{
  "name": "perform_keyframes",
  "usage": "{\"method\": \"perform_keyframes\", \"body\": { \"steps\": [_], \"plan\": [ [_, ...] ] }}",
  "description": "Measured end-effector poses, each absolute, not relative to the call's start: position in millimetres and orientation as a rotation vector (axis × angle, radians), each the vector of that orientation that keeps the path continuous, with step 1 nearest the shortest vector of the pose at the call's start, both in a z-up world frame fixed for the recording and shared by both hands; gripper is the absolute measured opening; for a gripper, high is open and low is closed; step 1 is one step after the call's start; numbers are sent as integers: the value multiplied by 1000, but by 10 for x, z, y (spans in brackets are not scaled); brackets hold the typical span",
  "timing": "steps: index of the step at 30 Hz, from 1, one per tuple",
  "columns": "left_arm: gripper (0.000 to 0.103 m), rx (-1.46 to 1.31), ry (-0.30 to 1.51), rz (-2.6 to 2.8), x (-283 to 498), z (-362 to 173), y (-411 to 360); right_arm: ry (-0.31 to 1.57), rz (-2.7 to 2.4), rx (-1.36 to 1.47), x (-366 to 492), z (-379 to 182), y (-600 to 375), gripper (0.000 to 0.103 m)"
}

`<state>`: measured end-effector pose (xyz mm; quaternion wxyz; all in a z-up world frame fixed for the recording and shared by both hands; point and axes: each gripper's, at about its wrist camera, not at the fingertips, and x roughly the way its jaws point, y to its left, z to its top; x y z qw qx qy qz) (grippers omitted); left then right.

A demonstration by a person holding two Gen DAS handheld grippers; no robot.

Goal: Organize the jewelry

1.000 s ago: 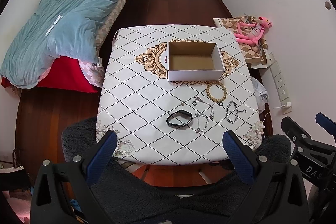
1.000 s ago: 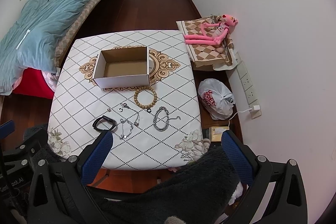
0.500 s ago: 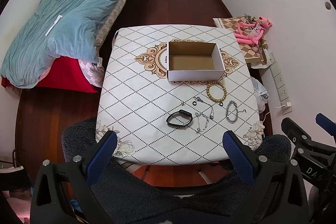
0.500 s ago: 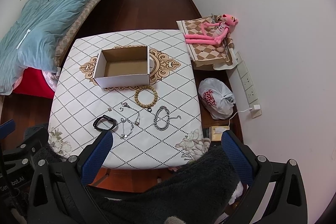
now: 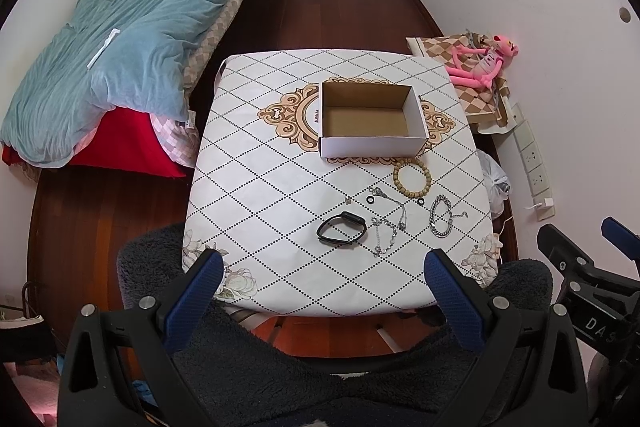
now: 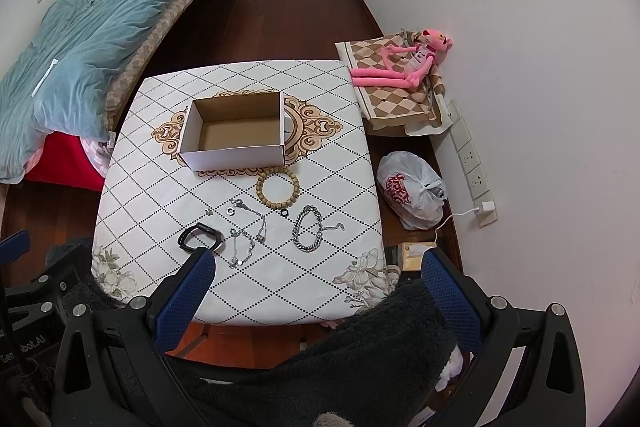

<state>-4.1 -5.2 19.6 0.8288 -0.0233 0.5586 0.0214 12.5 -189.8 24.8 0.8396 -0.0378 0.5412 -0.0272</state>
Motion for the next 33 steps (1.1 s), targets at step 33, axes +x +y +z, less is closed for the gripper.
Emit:
{"method": "perform_keyframes", "body": {
  "steps": [33],
  "plan": [
    [102,-40,1171,48,85,121,-66,1148,-68,-52,209,184,-1960,103]
  ]
}}
